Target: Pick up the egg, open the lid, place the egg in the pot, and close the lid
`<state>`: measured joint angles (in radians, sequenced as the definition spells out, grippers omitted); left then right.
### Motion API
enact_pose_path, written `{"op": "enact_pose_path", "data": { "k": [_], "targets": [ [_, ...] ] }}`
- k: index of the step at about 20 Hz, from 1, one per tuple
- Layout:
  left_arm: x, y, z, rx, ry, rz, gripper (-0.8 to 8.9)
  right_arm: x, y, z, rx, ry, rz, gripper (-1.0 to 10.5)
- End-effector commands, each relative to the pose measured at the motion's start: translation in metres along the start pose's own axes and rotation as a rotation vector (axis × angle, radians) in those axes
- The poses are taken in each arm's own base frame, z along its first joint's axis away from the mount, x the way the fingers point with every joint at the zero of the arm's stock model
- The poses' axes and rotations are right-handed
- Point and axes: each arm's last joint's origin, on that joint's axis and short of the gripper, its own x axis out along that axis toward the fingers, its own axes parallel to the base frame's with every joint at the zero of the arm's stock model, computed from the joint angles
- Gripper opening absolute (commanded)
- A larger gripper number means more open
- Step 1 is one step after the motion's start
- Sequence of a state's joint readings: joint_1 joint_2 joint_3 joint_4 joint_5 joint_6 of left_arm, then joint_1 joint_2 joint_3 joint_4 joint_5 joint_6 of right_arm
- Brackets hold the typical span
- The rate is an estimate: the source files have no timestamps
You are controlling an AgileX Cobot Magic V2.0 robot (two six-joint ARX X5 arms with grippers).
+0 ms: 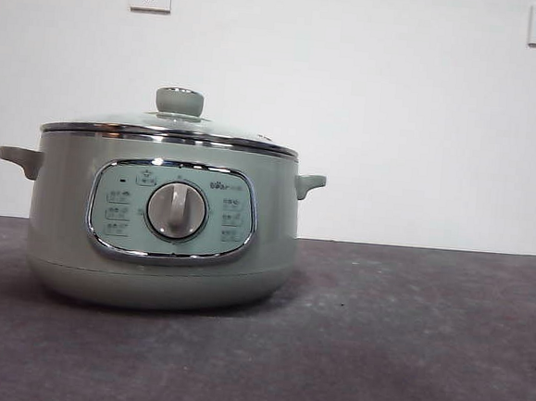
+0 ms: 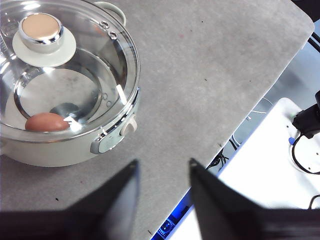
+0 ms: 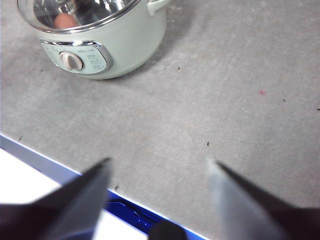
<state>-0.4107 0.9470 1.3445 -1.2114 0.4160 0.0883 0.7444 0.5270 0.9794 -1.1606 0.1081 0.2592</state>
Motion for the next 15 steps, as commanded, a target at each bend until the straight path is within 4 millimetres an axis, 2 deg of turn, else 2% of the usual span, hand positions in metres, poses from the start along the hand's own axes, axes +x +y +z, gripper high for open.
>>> {"op": "enact_pose_path", "data": {
  "k": [1, 15],
  "targets": [
    [-0.002, -0.0011, 0.0004, -0.002, -0.008, -0.006, -0.07, 0.0023, -0.0002, -0.0015, 0.004, 0.008, -0.005, -0.1],
    [0.0023, 0.001, 0.0018, -0.012, 0.014, -0.005, -0.04, 0.0022, -0.0002, -0.0014, 0.026, 0.007, -0.006, 0.0]
  ]
}}
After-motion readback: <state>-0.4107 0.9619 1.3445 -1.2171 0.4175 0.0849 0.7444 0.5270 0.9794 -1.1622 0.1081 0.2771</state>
